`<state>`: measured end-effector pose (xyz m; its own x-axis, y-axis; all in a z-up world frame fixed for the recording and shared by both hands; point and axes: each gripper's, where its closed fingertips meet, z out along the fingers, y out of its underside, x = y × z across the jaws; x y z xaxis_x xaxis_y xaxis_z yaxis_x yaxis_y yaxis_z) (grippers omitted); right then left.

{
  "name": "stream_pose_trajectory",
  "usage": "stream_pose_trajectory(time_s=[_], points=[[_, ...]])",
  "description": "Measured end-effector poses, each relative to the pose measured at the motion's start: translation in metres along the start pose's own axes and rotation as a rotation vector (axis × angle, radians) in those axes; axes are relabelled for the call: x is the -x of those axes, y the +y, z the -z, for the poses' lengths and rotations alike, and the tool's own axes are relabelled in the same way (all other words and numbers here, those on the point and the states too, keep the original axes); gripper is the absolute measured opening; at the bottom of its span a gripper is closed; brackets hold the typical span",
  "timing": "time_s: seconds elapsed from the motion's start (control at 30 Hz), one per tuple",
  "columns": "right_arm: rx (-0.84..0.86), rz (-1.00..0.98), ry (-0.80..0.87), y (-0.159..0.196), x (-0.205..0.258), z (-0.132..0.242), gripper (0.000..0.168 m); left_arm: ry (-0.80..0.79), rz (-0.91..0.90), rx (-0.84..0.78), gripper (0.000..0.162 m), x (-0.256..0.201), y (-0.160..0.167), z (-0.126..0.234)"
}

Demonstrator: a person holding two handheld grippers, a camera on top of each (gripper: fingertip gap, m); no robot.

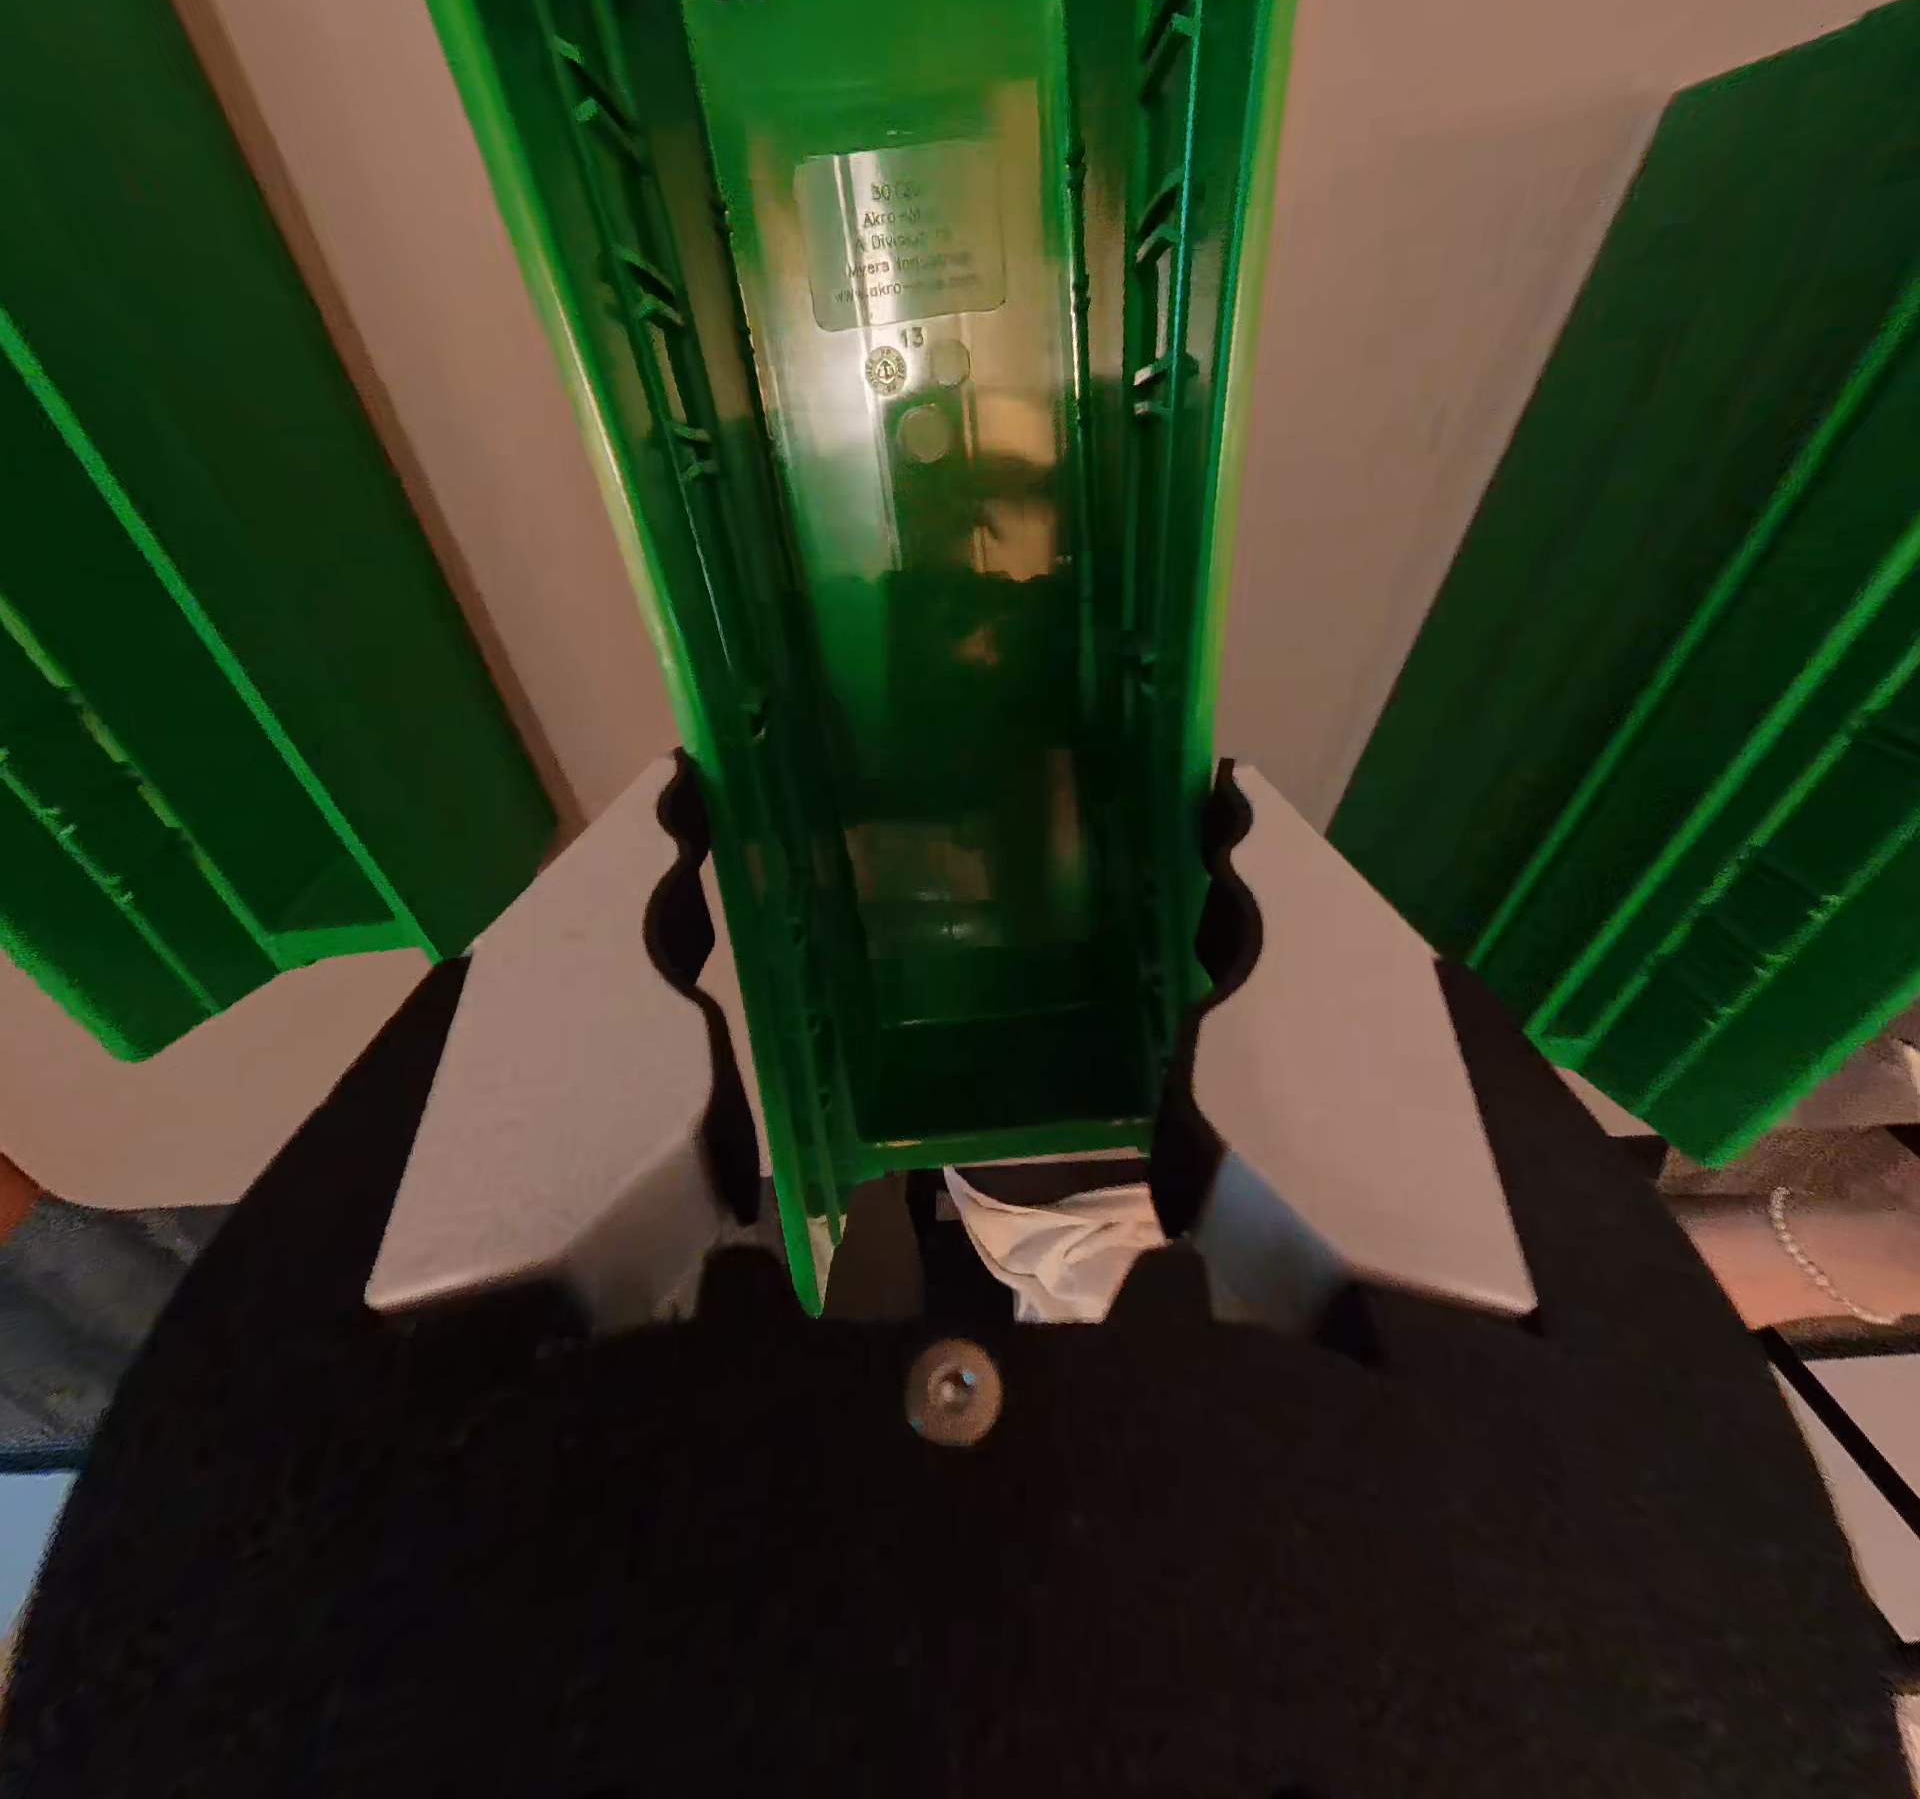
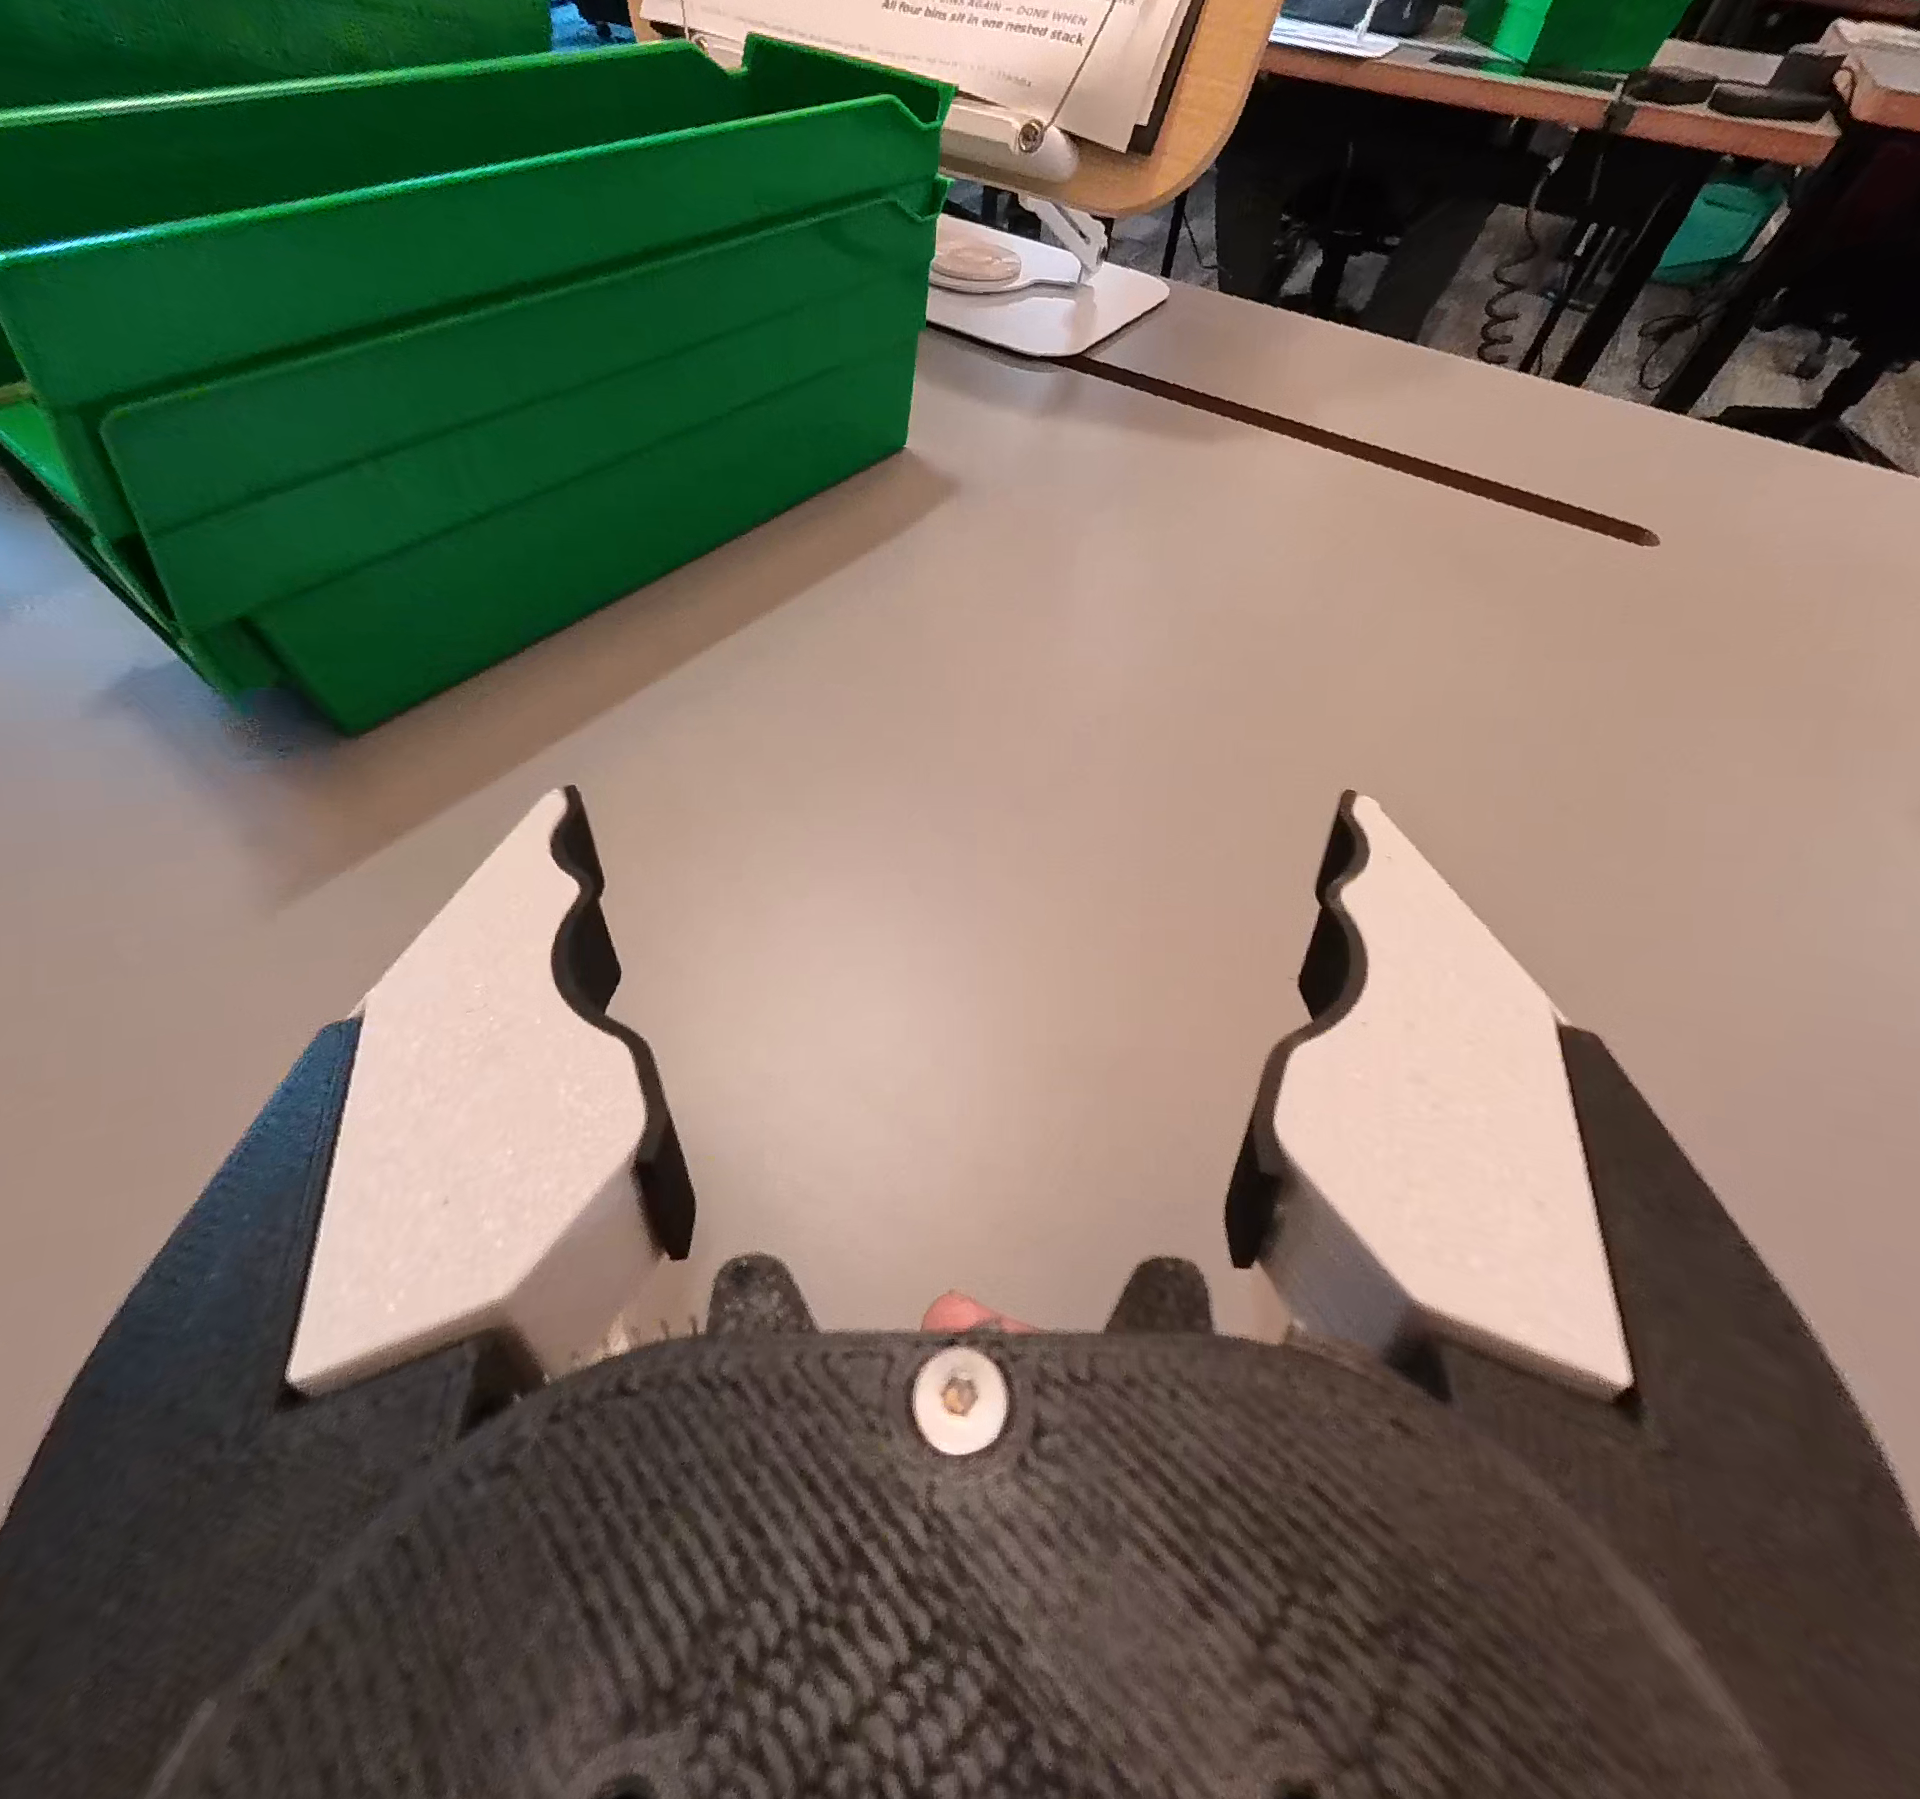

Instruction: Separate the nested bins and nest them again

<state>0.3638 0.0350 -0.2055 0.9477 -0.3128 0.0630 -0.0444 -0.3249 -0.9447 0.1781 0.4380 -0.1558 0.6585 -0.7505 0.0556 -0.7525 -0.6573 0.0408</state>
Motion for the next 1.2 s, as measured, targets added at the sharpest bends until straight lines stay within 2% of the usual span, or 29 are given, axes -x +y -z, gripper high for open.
stream_pose_trajectory(time_s=[0.23, 0.43, 0.73, 0.83, 0.9, 0.93, 1.0, 1.1, 1.17, 1.2], points=[[-0.025, -0.056, -0.030, -0.005, 0.006, -0.001, 0.135, -0.034, -0.037, -0.054, 0.097, 0.019, -0.009, -0.025], [-0.070, -0.110, -0.042, -0.017, 0.010, 0.001, 0.134, 0.014, -0.035, -0.079, 0.098, 0.020, -0.005, -0.051], [-0.040, -0.100, 0.000, -0.013, 0.015, 0.003, 0.135, -0.078, -0.118, -0.198, 0.116, 0.025, -0.008, -0.050], [-0.040, -0.090, 0.043, -0.010, 0.013, 0.011, 0.137, -0.273, -0.193, -0.387, 0.121, 0.037, -0.022, -0.015], [-0.048, -0.088, 0.097, -0.009, 0.007, 0.018, 0.139, -0.526, -0.273, -0.608, 0.100, 0.047, -0.034, 0.034], [-0.054, -0.092, 0.130, -0.009, 0.002, 0.023, 0.140, -0.644, -0.319, -0.716, 0.096, 0.047, -0.035, 0.059], [-0.064, -0.092, 0.184, -0.006, -0.004, 0.034, 0.143, -0.783, -0.418, -0.926, 0.097, 0.032, -0.029, 0.096], [-0.063, -0.065, 0.275, 0.000, -0.011, 0.054, 0.153, -0.871, -0.507, -1.227, 0.077, 0.000, -0.013, 0.132], [-0.042, -0.038, 0.326, 0.006, -0.014, 0.066, 0.158, -0.826, -0.572, -1.367, 0.078, -0.025, -0.001, 0.136], [-0.032, -0.035, 0.335, 0.007, -0.013, 0.071, 0.158, -0.747, -0.590, -1.373, 0.085, -0.036, 0.004, 0.127]])
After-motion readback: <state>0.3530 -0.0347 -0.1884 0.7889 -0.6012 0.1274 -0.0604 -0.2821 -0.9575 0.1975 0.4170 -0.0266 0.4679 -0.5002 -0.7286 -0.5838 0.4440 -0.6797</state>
